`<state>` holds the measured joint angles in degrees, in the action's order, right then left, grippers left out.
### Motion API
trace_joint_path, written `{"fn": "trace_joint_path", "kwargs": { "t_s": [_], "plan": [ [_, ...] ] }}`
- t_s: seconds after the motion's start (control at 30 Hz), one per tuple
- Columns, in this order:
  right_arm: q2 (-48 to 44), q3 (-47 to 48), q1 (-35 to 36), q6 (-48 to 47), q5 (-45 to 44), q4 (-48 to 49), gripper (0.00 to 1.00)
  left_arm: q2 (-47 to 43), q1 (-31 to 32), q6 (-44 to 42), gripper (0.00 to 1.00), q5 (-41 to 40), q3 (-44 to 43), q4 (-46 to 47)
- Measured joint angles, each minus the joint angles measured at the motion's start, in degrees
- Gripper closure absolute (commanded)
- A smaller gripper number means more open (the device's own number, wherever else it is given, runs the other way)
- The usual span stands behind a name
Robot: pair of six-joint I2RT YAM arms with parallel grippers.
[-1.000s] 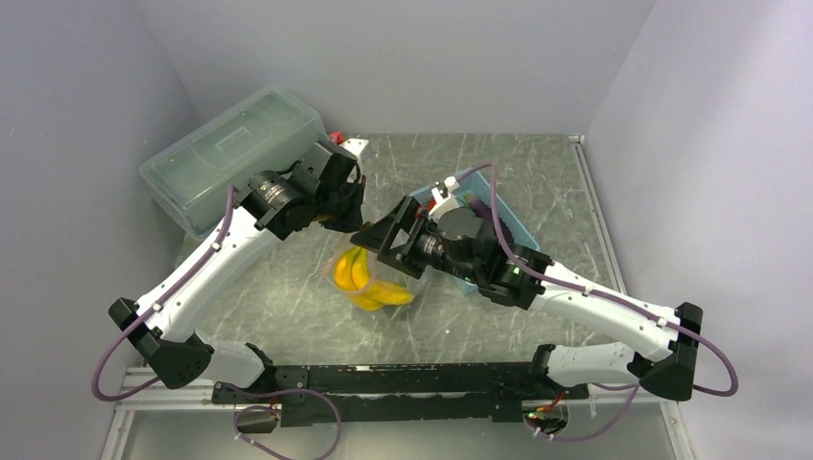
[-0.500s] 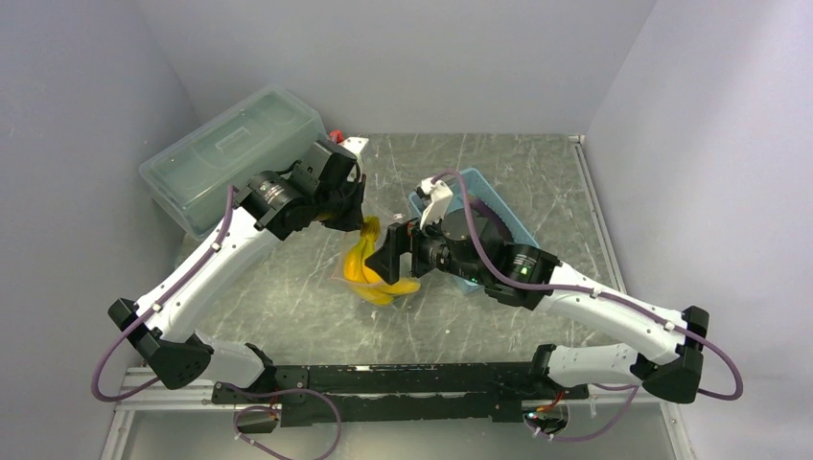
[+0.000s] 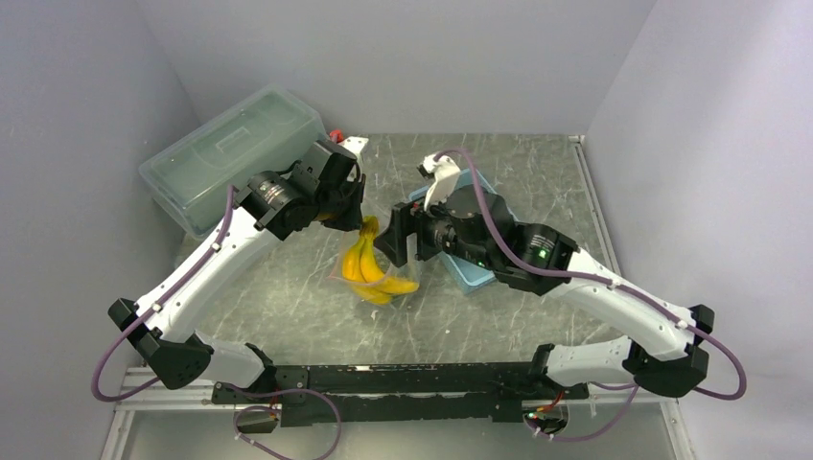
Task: Place the food in the zip-top bag and seal the zipper
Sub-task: Adjust the zipper food storage bag at the center of the board.
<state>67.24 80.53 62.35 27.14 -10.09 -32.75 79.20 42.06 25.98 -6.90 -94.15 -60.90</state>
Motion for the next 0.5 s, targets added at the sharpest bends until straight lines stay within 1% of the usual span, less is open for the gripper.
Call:
{"fn": "trace_joint_path", "kwargs": {
  "t_s": [0.27, 0.5],
  "plan": [
    [8.33, 4.63, 0.00, -0.17, -2.19, -6.82, 0.36, -0.02, 0.00, 0.02, 1.00, -0.04, 0.00, 0.00],
    [13.38, 7.74, 0.09, 0.11, -5.27, -12.15, 0.63, -0.70, 0.00, 0.02, 1.00, -0.04, 0.00, -0.22]
  ]
}}
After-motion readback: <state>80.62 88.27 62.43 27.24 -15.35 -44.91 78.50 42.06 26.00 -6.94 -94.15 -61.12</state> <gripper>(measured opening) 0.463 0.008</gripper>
